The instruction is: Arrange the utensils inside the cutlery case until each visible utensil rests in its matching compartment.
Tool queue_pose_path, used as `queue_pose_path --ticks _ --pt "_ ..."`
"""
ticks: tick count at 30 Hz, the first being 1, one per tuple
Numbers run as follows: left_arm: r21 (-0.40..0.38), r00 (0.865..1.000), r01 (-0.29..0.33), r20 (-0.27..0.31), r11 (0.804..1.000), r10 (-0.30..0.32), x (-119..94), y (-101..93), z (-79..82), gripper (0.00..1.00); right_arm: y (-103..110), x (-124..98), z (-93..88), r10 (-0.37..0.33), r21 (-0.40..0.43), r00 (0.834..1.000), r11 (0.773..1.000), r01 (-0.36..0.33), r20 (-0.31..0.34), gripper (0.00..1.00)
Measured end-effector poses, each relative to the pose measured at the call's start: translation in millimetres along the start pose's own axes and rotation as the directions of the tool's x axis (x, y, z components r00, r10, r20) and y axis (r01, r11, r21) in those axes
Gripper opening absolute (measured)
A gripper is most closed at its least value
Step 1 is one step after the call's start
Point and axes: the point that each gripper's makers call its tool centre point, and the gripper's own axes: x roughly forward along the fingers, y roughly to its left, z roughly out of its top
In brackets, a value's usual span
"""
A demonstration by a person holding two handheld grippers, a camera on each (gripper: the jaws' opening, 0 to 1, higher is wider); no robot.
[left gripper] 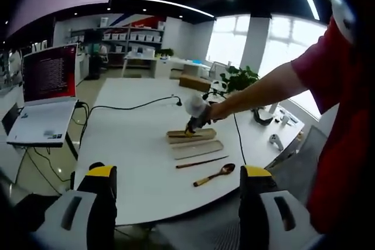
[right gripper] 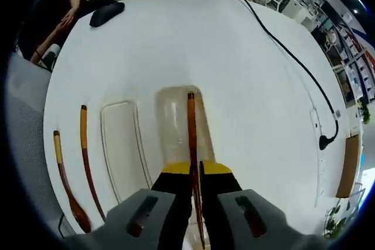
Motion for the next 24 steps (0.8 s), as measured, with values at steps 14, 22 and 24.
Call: queue_pose_path --ticks 14,22,24 --pt "0.014 1.0 0.016 0.026 1.0 -0.017 0.6 -6.1 10.9 0.88 2.2 -29.8 3.4 -0.021 0.025 0.999 0.999 0.02 0.042 0.05" --pt "0.032 0.999 0.042 0.034 0.999 -0.043 -3.5 -11.4 9.0 0.88 7.5 -56.1 3.1 -0.022 0.032 0.997 0.999 0.02 0.07 0.11" --pt "0.043 0.998 0.051 0.039 0.998 -0.052 -4.8 -12.9 10.0 0.88 10.6 -63.5 3.5 -0.028 0.038 0.997 0.999 0.025 0.073 0.14"
